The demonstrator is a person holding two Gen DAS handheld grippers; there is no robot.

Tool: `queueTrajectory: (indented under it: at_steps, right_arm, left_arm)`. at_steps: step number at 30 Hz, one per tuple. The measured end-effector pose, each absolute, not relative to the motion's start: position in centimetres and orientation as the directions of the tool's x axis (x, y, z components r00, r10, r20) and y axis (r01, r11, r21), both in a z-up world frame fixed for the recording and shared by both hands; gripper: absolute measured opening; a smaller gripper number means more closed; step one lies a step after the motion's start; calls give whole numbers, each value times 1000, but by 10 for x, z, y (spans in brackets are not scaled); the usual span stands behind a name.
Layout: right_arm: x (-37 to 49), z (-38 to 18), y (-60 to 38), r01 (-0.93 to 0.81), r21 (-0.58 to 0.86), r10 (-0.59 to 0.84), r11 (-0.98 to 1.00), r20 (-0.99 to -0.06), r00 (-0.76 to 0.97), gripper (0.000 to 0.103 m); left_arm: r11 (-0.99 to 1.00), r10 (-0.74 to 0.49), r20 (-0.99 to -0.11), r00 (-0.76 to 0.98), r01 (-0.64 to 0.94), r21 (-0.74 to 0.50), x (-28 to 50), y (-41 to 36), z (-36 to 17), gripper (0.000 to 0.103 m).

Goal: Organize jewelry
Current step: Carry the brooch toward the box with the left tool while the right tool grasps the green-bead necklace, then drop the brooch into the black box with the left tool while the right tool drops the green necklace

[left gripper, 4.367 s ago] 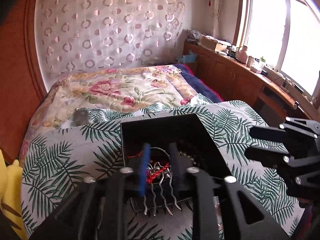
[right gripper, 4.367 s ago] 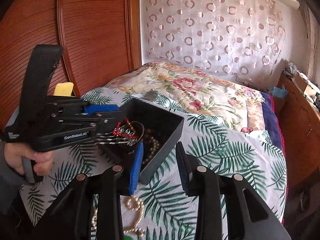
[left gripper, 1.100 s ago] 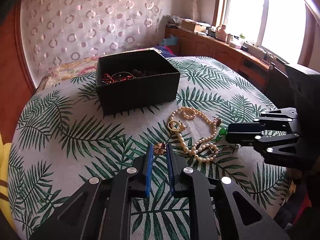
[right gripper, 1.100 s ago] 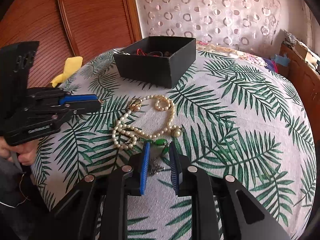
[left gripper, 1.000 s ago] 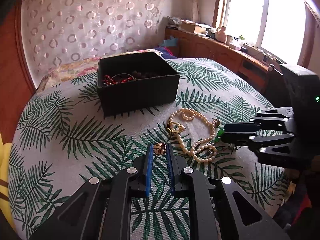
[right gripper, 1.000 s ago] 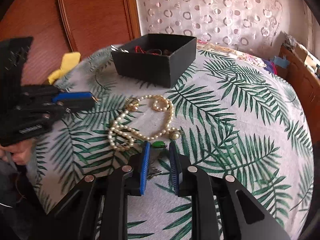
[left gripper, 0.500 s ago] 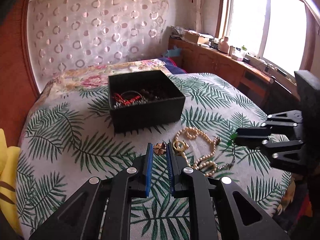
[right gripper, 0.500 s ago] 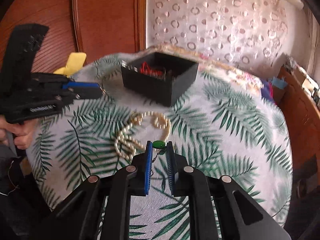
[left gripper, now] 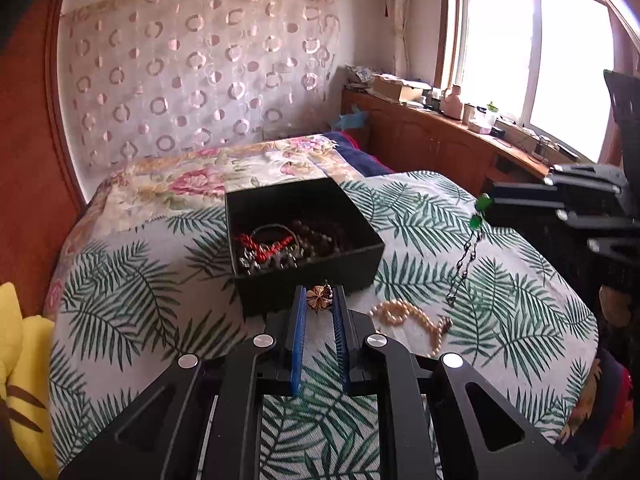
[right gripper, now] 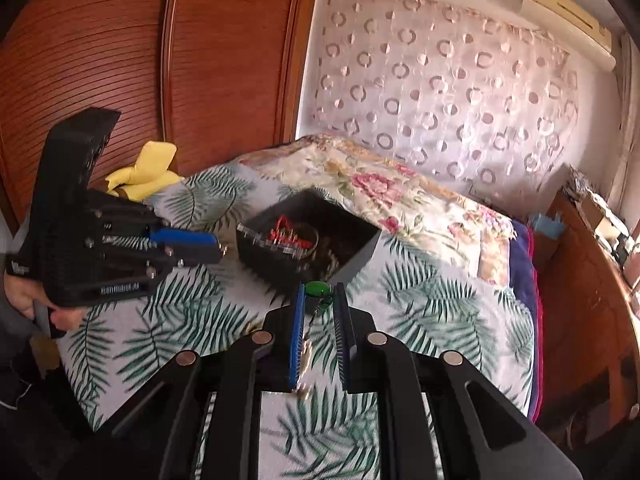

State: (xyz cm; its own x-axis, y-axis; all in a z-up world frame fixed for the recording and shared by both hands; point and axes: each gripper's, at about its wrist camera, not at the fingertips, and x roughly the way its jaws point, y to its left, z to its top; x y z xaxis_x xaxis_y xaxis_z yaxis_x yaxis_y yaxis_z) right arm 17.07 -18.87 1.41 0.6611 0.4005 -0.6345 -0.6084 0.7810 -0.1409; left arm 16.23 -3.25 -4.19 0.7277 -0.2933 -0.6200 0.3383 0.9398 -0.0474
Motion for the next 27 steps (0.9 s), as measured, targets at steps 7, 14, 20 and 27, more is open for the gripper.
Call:
queueTrajectory:
  at_steps: [7, 14, 20, 27]
  right_arm:
    - [209, 31, -169, -628, -138, 431, 766, -615, 660, 16]
    - [245, 22, -146, -632, -140, 414, 763, -644, 643, 16]
    - [268, -3, -140, -627, -78, 412, 775, -691, 595, 17]
    - [282, -19, -142, -605, -11, 419, 796, -710, 565, 21]
  left_arm:
    - [944, -286, -613, 736, 326, -48, 176, -31, -37, 12]
    - [948, -279, -612, 740, 315, -51, 191, -29, -38, 12]
    - [950, -273, -620, 736, 307, -54, 204, -28, -39, 12]
    - [954, -259, -634, 728, 296, -49, 223, -28, -43, 12]
